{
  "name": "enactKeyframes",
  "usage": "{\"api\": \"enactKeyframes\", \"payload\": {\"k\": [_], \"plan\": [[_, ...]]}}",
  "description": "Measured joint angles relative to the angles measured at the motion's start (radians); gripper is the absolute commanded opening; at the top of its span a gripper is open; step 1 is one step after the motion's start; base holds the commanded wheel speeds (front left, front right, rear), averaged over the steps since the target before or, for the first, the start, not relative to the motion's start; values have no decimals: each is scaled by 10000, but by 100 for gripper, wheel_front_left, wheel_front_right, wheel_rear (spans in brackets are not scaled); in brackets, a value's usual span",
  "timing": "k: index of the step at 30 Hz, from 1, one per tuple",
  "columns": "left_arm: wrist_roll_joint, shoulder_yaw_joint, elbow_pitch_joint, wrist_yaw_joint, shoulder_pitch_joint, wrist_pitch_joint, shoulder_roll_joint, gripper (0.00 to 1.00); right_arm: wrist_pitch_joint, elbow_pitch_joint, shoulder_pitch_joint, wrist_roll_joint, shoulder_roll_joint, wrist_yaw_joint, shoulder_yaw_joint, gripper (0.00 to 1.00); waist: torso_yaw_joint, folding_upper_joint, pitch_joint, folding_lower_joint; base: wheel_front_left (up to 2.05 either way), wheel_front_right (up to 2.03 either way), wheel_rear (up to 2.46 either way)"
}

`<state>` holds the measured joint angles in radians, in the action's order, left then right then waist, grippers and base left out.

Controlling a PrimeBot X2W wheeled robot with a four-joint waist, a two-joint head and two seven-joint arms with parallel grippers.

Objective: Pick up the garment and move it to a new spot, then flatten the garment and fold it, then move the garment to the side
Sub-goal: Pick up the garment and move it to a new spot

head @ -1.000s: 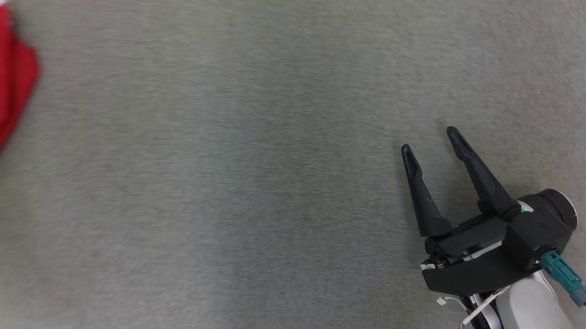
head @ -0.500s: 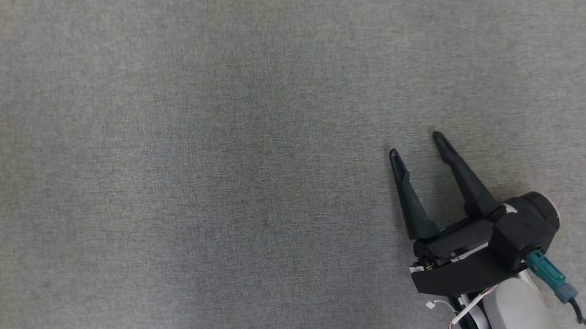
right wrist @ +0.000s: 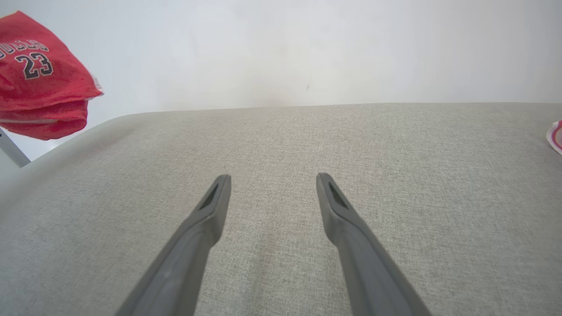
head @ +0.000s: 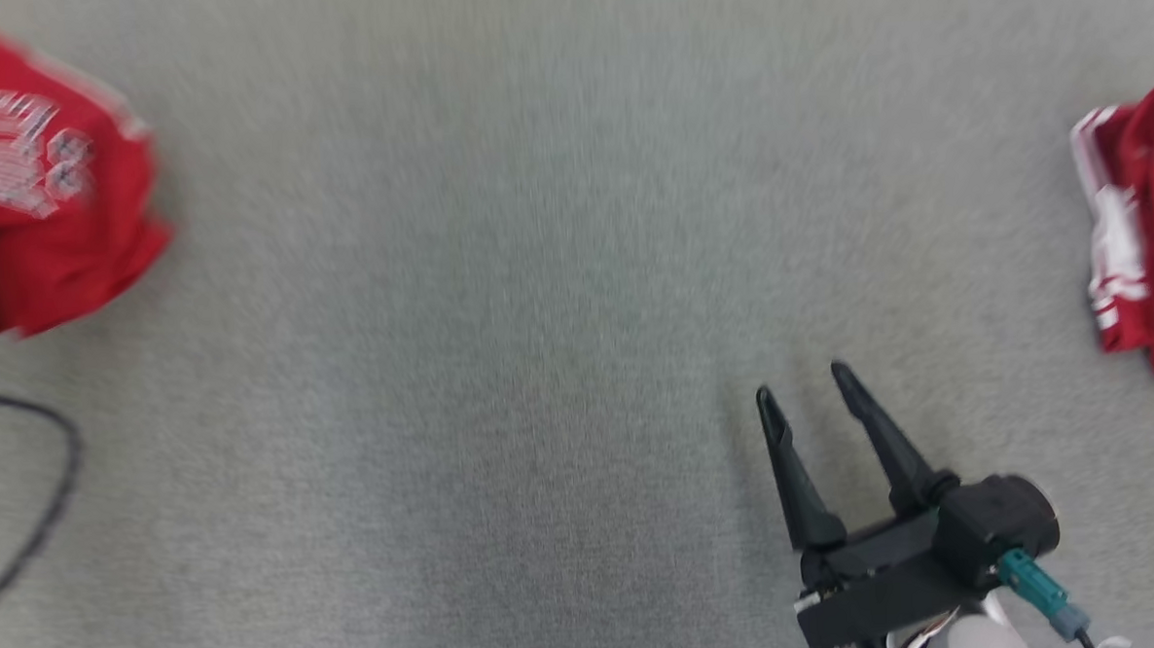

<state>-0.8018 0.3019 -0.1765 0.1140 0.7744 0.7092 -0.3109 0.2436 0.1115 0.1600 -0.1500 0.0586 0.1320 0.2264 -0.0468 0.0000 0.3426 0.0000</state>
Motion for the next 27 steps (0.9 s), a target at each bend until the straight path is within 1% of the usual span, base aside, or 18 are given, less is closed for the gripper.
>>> {"api": "enactKeyframes", "payload": {"k": [1, 2, 9, 12, 16, 22, 23, 27], "plan": [[-2, -140, 272, 0, 1, 67, 128, 0, 17, 44, -75, -31, -19, 0, 15, 100, 1, 0, -228, -1, 0, 0, 0], [-2, -140, 272, 0, 1, 67, 128, 0, 17, 44, -75, -31, -19, 0, 15, 100, 1, 0, -228, -1, 0, 0, 0], [-81, -1099, 1837, 77, -206, 320, 1131, 0, 36, 199, -462, -238, -69, 0, 201, 100, -164, -1, -1734, -2, 0, 0, 0], [-244, -1471, 2309, 65, -480, 359, 1737, 0, 31, 265, -624, -357, -71, 0, 278, 100, -379, -2, -2251, -3, 0, 0, 0], [-500, -2050, 2736, 71, -991, 178, 2286, 0, -6, 278, -723, -407, -81, 0, 341, 100, -887, -1, -2676, -3, 0, 0, 0], [-458, -3154, 2621, 25, -1920, -708, 2548, 0, -69, 151, -780, -422, -79, 0, 307, 100, -1859, -2, -2976, -3, 0, 0, 0], [-445, -3279, 2481, 84, -2068, -943, 2564, 0, -71, 134, -789, -431, -81, 0, 322, 100, -2042, -1, -2981, -2, 0, 0, 0], [-105, -3762, 1580, 92, -2585, -1768, 2581, 0, -71, 84, -819, -523, -79, 0, 330, 100, -2726, -1, -2937, -1, 0, 0, 0]]}}
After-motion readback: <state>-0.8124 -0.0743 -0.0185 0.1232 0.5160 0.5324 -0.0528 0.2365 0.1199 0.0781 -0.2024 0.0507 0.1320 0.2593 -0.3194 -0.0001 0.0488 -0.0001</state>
